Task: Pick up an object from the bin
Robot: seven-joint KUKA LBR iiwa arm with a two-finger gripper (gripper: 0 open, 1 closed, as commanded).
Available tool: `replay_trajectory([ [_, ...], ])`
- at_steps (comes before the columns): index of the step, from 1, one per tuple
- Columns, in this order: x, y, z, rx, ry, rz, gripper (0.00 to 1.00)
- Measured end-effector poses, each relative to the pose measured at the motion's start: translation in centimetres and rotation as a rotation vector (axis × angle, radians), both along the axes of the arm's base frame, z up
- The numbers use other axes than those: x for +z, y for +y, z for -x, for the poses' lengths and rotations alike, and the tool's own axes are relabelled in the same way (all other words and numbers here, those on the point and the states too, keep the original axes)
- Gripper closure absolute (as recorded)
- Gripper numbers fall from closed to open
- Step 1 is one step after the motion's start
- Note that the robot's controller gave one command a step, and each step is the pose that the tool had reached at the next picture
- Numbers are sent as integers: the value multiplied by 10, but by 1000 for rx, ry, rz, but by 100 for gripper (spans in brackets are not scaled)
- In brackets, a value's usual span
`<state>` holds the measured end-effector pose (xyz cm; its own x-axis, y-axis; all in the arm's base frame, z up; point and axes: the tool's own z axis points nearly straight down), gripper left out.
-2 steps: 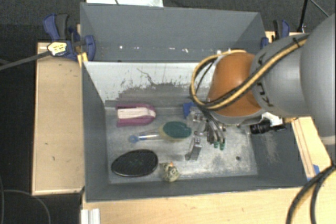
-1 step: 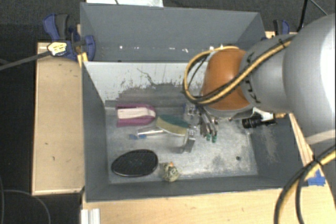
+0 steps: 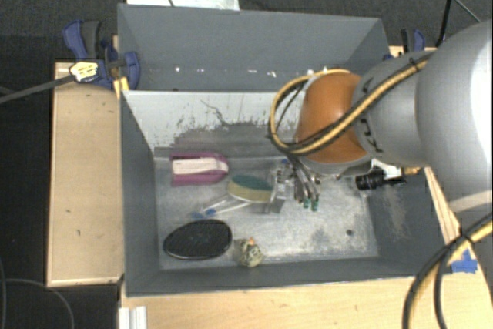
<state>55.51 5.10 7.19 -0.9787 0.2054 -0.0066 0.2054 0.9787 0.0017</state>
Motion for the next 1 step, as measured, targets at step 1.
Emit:
replay_trajectory([
  [1, 132, -10, 8, -6, -3, 0, 100],
])
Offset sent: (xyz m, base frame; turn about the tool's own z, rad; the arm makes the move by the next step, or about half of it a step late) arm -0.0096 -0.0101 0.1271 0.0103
